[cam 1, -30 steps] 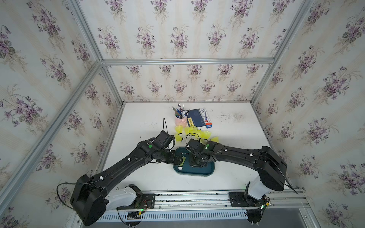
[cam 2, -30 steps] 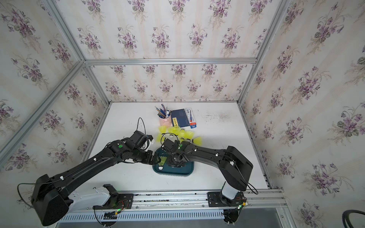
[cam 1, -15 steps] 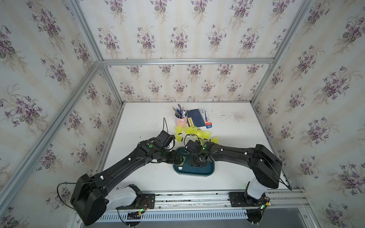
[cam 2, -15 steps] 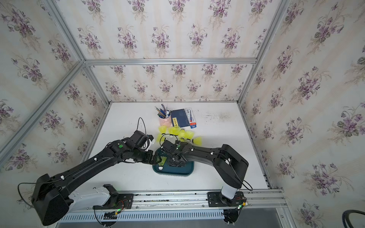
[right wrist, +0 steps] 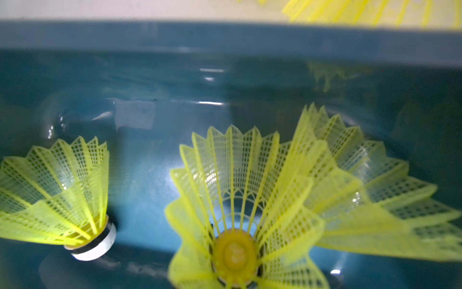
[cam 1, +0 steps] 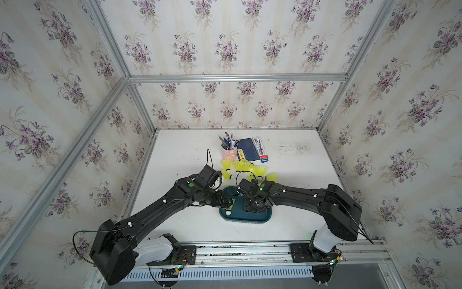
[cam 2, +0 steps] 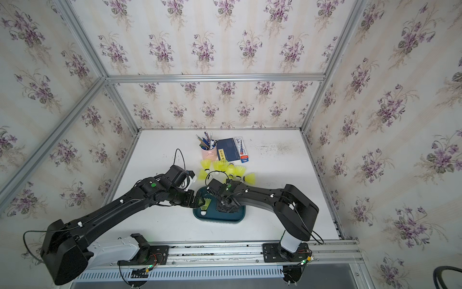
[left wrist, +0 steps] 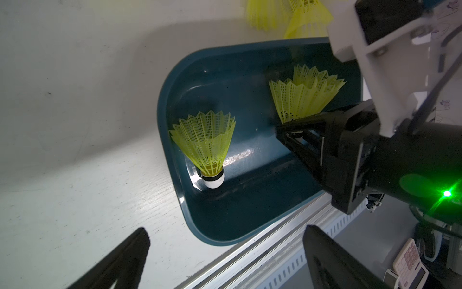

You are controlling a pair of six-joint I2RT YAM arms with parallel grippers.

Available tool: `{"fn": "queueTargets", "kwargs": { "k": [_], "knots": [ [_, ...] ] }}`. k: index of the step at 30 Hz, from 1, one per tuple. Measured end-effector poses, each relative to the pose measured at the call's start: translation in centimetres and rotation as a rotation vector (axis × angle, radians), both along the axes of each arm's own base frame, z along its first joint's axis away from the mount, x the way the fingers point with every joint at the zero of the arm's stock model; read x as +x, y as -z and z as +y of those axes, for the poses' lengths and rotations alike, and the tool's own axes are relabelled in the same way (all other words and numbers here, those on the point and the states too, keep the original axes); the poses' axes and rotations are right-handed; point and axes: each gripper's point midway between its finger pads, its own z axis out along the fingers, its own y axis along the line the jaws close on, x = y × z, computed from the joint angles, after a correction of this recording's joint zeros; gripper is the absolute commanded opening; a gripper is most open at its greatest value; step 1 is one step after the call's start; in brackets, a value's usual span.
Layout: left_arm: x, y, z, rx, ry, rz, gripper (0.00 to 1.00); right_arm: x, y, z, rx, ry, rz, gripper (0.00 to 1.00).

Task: Put the shuttlecocks into the storage box
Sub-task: Place the shuttlecock in the storage box.

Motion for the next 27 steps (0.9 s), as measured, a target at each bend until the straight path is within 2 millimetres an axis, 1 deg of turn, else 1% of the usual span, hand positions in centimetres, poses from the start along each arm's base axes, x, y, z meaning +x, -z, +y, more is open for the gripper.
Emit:
{"fn": "queueTargets", "kwargs": {
  "k": [4,10,12,20,27],
  "knots": [
    [0.28,-0.09,-0.23,-0.007,-0.002,-0.006,1.0,-0.07,0.42,0.14,-0.005,-0.002,0.012,0.27],
    [0.47,-0.25,-0.38,-0.013,-0.004,-0.012,1.0,-0.13,0.78,0.22,-0.012,-0.003,0.023,0.39],
    [0.47,-0.26,-0.38,-0.013,-0.004,-0.012,1.0,-0.13,0.85,0.23,-0.015,-0.003,0.025,0.41],
    [0.48,-0.3,-0.38,-0.014,-0.007,-0.012,1.0,-0.09,0.89,0.28,-0.021,-0.003,0.029,0.42],
    [0.47,-0.32,-0.39,-0.015,-0.008,-0.012,1.0,-0.07,0.15,0.32,-0.009,-0.003,0.021,0.43]
  ]
}}
